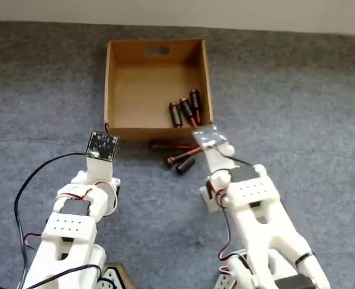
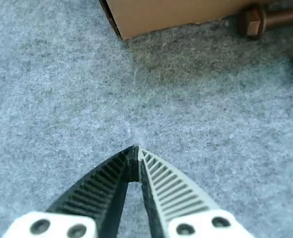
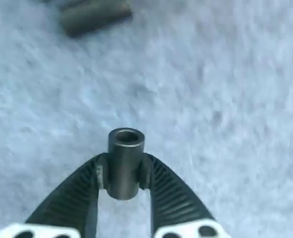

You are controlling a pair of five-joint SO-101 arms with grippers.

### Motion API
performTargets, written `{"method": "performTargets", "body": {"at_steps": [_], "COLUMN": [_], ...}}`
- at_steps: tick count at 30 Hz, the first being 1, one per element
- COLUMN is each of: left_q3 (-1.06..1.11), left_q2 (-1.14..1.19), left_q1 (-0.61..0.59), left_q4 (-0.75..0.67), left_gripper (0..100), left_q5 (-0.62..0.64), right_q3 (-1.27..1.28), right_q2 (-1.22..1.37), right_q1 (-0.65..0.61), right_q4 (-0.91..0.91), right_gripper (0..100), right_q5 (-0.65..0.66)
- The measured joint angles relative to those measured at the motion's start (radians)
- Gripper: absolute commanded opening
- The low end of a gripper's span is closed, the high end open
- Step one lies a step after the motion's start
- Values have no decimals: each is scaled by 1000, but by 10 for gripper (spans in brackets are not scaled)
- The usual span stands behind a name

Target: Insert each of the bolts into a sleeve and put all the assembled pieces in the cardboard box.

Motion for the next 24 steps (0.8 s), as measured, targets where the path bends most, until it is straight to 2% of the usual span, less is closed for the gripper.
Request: {"method": "performTargets", "body": {"at_steps": [4,9,24], "left_q3": [0,0,0], "left_q2": [0,0,0], "left_q1": [0,0,0], "left_q4": [0,0,0], "left_gripper": [11,11,11], "left_q5": [0,0,0], "right_q3": [5,18,-2], "right_q2": [-3,-5,157], "right_q1": [43,44,48], "right_q4": [37,48,18], "right_gripper": [20,161,151], "right_q5": [0,0,2]}}
